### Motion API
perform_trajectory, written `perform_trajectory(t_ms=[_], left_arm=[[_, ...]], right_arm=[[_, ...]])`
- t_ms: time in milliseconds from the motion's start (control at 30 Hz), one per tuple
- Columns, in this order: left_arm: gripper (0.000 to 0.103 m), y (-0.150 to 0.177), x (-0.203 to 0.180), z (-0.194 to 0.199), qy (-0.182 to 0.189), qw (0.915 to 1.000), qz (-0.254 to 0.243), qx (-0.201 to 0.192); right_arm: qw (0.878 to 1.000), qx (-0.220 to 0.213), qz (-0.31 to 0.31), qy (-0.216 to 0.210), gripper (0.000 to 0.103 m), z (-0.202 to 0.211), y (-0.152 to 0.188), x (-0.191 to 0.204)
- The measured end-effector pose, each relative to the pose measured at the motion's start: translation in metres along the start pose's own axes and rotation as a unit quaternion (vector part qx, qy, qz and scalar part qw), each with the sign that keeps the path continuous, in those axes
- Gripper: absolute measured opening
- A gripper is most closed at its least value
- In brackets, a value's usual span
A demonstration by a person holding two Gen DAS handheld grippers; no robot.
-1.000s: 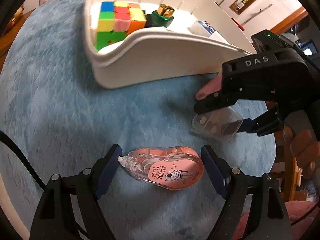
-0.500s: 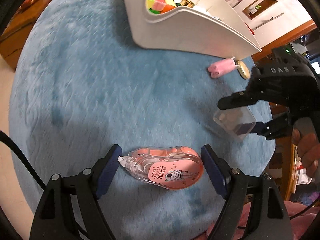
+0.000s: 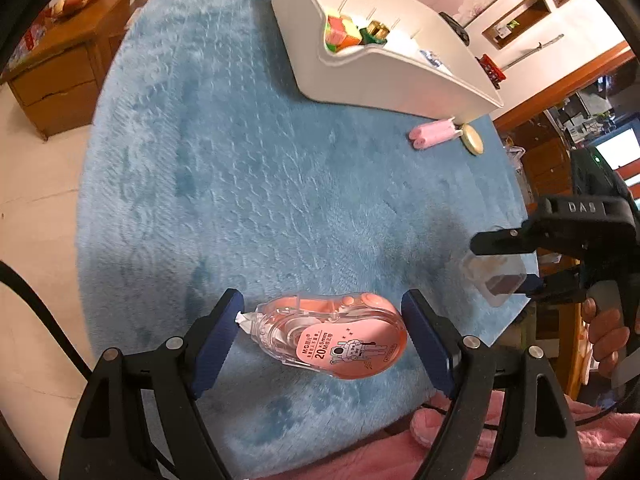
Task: Organize rigid objects
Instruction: 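Lift and carry the tape dispenser with the left tool while the right tool carries the cup to the tray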
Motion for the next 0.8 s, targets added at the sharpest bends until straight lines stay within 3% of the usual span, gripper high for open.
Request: perform_trajectory(t_ms=[433,800], left_arm=[[0.083,-0.02,-0.035,0.04,-0.033,0.9958,-0.079,-0.032],[0.083,-0.051,-0.094,0.052,-0.018,0.9934,-0.104,-0.045]], right_arm=[[0.994,-0.097,0.046,0.002,0.066,0.078,0.022,-0.015],[0.98,-0.143,0.138,0.003,0.066,0.148,0.016,-0.009]])
Point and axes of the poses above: each gripper's, at about its wrist camera, not at the fingertips, and z roughly against the way its jaws point, x to its left, y to its underside, the point moved 7 cm from there along -z, roughly the way its jaws point, and after that the axes turned 14 degrees about x, right-handed, at the moved point
